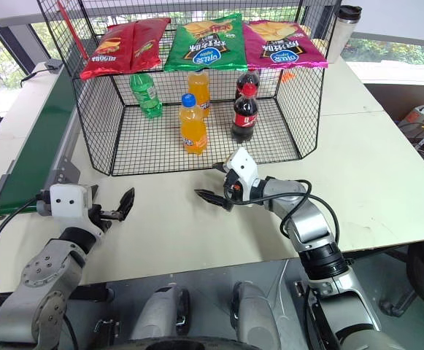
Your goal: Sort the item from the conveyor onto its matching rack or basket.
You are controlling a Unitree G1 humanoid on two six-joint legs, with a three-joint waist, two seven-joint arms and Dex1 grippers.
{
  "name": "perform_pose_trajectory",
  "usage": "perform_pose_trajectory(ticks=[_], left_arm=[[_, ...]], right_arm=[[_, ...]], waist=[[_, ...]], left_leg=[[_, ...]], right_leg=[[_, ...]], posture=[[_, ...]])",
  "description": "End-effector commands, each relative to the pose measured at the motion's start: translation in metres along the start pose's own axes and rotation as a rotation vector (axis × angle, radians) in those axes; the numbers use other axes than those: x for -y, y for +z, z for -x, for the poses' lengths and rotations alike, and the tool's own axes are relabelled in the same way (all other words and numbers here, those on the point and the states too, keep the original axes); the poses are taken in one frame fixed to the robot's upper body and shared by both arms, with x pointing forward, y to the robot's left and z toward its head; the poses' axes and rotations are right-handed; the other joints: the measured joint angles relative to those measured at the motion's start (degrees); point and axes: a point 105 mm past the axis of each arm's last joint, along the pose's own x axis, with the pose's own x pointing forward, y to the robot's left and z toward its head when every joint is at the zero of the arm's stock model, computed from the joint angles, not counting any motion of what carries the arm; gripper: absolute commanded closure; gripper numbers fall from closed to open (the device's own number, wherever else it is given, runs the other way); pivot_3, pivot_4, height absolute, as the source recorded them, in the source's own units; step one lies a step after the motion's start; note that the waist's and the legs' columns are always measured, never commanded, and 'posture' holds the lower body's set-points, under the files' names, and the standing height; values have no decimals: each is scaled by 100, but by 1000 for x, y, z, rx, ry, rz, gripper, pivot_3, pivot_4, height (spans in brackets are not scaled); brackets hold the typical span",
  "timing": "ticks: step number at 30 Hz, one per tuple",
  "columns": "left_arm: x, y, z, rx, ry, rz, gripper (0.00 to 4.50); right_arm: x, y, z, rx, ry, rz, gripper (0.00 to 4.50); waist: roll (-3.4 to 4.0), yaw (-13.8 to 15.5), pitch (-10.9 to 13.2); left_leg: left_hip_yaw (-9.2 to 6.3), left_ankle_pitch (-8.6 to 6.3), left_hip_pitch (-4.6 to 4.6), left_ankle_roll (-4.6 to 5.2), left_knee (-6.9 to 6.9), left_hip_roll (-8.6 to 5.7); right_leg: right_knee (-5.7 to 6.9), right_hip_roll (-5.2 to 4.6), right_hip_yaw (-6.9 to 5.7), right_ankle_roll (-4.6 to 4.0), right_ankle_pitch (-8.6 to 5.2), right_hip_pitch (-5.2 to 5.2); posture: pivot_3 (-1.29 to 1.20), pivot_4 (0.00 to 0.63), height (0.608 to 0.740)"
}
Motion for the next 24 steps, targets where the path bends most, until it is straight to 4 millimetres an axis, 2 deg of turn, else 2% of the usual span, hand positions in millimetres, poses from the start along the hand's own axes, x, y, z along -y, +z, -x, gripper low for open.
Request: perform_pose_trajectory(ticks=[1,8,11,19,24], left_arm=[[2,14,2,52,-5,-23,44],[2,21,3,82,-2,-31,44],[-4,25,5,99,25,-74,44],[-37,47,19,164,139,-89,44],[-65,51,30,162,229,-87,44]], right_arm=[[-2,12,1,35,8,41,0],[-1,12,0,34,15,44,0],[-2,14,-1,35,25,48,0],[-16,29,0,68,144,81,0],[-26,40,1,98,222,87,0]], waist=[[0,1,0],[0,0,0],[0,0,0],[0,-2,0],[1,-4,0]], left_leg=[[0,0,0,0,0,0],[0,0,0,0,0,0],[0,0,0,0,0,0],[-1,0,0,0,0,0],[-2,0,0,0,0,0]], right_leg=[[0,0,0,0,0,0],[0,0,0,0,0,0],[0,0,0,0,0,0],[0,0,0,0,0,0],[0,0,0,1,0,0]], posture=[[0,150,740],[0,150,740],[0,150,740],[0,150,740],[0,150,740]])
